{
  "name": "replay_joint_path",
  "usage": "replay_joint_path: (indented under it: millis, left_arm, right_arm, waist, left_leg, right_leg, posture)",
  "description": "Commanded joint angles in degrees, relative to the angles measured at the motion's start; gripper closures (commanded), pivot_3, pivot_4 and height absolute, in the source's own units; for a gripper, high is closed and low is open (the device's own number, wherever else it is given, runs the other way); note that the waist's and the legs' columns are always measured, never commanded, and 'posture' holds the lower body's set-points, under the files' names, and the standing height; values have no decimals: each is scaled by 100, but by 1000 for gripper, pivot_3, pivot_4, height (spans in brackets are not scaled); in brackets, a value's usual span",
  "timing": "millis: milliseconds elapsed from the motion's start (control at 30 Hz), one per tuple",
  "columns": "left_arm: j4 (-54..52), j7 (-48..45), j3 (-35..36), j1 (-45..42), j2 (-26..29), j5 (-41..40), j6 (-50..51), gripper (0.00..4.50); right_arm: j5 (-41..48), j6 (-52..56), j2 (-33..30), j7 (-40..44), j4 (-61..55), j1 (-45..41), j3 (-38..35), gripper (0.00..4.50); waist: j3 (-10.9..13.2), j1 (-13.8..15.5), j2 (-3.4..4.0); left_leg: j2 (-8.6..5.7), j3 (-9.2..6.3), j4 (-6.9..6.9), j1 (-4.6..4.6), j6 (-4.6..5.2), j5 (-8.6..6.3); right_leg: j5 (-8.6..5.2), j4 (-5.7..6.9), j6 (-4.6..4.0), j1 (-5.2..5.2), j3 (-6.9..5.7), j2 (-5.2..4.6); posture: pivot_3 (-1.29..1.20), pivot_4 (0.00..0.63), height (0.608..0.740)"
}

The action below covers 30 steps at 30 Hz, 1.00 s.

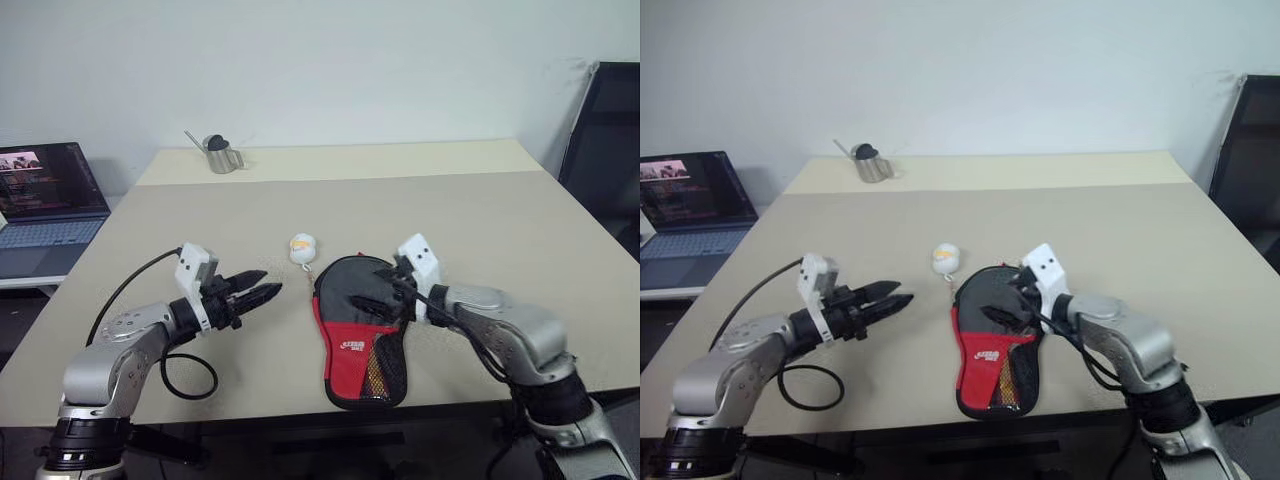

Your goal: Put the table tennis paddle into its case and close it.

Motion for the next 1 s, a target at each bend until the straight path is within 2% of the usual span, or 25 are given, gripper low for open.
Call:
replay_joint_path:
  millis: [33, 200, 333, 433, 567, 733, 1000]
  left_arm:
    - [42, 296, 42, -261, -124, 59, 34, 1999]
    - [463, 584, -244, -768, -435, 316, 16, 1999]
    - [1312, 929, -450, -1446, -766, 718, -64, 1999]
    - [2286, 1069, -644, -2170, -988, 1134, -364, 1394]
    - [3507, 1036, -775, -2960, -1185, 1528, -817, 26]
    - [5078, 1088, -992, -3797, -1451, 2119, -1495, 26]
    - [6883, 984, -1081, -4533, -1792, 2666, -2041, 26]
  right_arm:
    - [-493, -677, 199, 134, 638, -190, 280, 33]
    - [-879, -951, 390, 145, 1118, -108, 366, 33]
    - [-1015, -940, 593, 118, 1208, -59, 331, 33]
    - [-1092, -942, 731, 99, 1260, -49, 306, 0]
    - [-1171, -932, 865, 81, 1273, -7, 277, 0]
    - [-1231, -901, 950, 55, 1220, 75, 233, 0]
    - [-1231, -823, 1055, -112, 1166, 158, 124, 0]
  waist:
    - [0, 9, 0]
    - [0, 32, -2]
    - [0, 22, -2]
    - [0, 20, -5]
    - [0, -1, -6]
    - [0, 2, -7]
    - [0, -2, -8]
  left_leg:
    - [0, -1, 1, 0, 0, 0]
    - [-3, -2, 2, -2, -3, 1]
    - [-8, -2, 4, -2, -5, 2]
    - [-9, -3, 5, 0, -6, 3]
    - [-10, 1, 5, -2, -18, 10]
    - [-13, 0, 4, -3, -21, 12]
    - [-15, 1, 5, -4, -18, 10]
  right_leg:
    - [0, 0, 0, 0, -1, 0]
    - [1, 0, 0, 0, -2, -3]
    - [1, 3, 0, 0, -2, -8]
    - [1, 6, 0, 0, -3, -7]
    - [2, 4, 1, -4, -1, -7]
    - [1, 3, 1, -5, -2, -8]
    - [1, 6, 3, -6, -4, -10]
  posture:
    - [0, 150, 740]
    - [0, 150, 740]
    - [0, 150, 740]
    - [0, 150, 740]
    - [0, 150, 740]
    - [0, 150, 740]
    - [0, 150, 740]
